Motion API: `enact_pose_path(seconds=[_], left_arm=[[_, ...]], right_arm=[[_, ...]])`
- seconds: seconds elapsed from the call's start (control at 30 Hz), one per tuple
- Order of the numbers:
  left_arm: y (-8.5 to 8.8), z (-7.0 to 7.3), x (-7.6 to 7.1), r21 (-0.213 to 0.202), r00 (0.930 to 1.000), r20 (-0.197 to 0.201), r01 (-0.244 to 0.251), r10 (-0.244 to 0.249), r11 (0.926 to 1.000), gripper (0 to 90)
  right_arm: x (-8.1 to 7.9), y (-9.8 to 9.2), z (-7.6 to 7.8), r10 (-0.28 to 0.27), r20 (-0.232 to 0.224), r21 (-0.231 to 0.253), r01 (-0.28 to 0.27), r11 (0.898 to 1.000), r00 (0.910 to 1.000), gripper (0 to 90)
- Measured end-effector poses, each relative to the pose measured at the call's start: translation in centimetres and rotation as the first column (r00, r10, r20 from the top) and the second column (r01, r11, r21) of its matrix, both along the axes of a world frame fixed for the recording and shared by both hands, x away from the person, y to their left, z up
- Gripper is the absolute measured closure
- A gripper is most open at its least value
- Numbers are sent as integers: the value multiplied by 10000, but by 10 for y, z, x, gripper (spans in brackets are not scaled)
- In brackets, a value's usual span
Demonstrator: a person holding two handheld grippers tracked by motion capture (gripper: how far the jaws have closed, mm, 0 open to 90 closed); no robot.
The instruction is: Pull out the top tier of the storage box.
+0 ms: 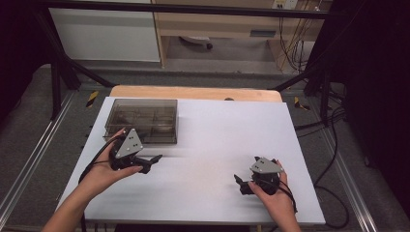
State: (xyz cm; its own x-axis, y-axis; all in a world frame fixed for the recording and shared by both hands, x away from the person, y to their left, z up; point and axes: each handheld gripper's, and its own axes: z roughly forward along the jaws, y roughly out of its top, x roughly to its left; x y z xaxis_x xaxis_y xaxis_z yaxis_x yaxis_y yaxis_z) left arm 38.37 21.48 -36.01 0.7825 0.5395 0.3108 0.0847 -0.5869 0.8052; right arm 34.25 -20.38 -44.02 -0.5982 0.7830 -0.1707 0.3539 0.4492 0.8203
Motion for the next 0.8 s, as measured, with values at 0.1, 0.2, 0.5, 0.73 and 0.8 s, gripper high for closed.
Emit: enact_pose_path(seconds=[0.1,0.2,0.5,0.73,0.8], left_arm=[[-5,-1,9,-173,9983,-577,77,-87,9998,137],[-13,-1,12,-65,9976,-617,312,-315,9995,123],[-38,0,24,462,9991,-182,385,-377,9982,107],[-40,-5,39,816,9990,-407,239,-206,9964,118],[-40,-7,41,711,9983,-557,211,-172,9972,121]], right_arm=[[1,-2,1,-38,134,167,36,9999,9999,37],[2,-7,1,-185,100,238,183,9996,9998,37],[1,-7,1,-264,35,275,263,9993,9996,36],[3,-5,-2,-181,-90,294,184,9994,9998,37],[2,-7,-1,-262,-63,412,264,9988,9996,37]])
